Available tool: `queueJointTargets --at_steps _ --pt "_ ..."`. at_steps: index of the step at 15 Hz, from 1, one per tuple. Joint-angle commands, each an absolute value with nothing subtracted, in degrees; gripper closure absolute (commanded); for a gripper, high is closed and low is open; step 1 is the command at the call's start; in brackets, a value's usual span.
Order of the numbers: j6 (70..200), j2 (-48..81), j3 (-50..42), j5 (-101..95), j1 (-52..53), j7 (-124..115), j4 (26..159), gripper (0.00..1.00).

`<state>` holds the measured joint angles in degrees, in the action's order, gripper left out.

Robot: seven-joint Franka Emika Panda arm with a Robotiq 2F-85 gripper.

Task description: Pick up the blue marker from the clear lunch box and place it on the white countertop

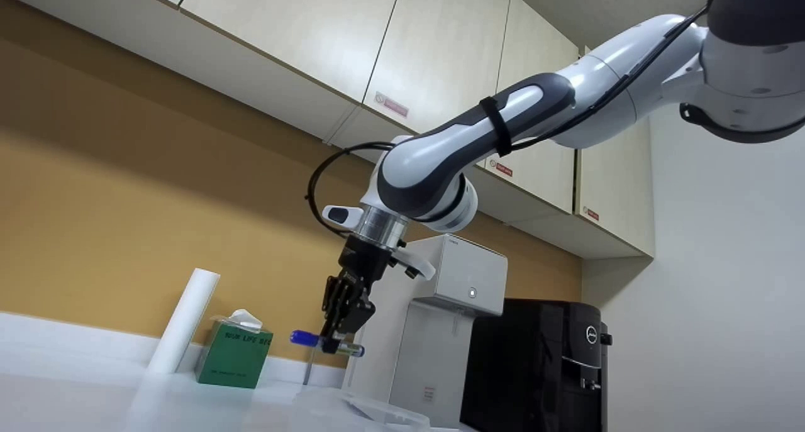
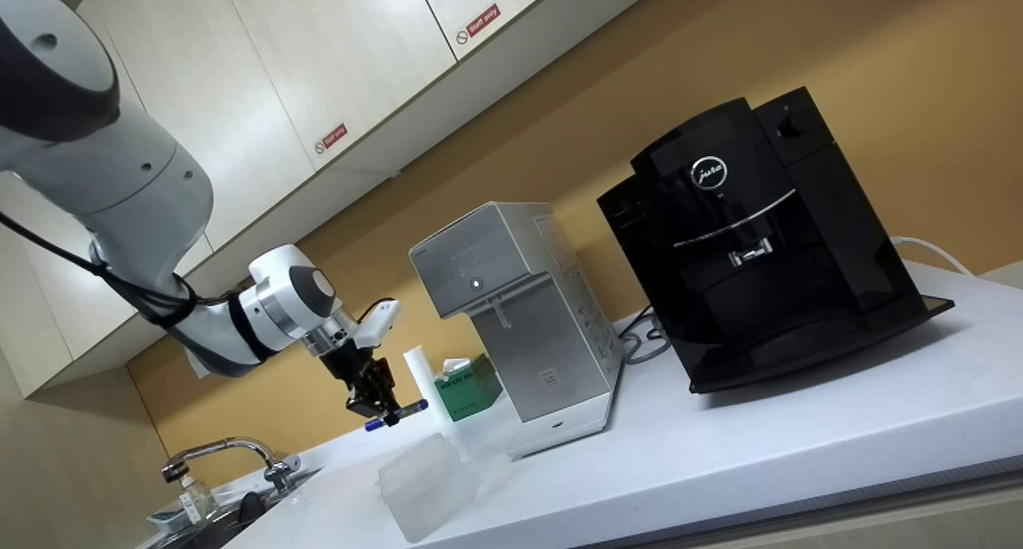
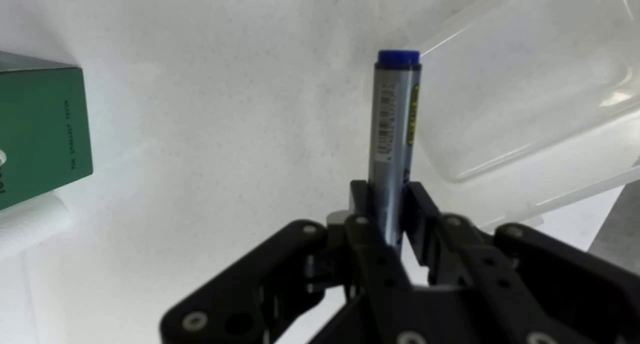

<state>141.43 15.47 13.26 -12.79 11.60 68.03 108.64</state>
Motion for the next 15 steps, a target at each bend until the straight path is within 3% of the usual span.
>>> queueJointTargets --at_steps 1,11,15 --pt "135.14 13.81 11.64 -15.38 11.69 63.37 108.58 0.95" --pt "113.66 7.16 10.34 -6.29 6.04 76.98 112.52 0.95" --pt "110.66 6.5 9.93 -4.15 6.1 80.81 115.56 0.95"
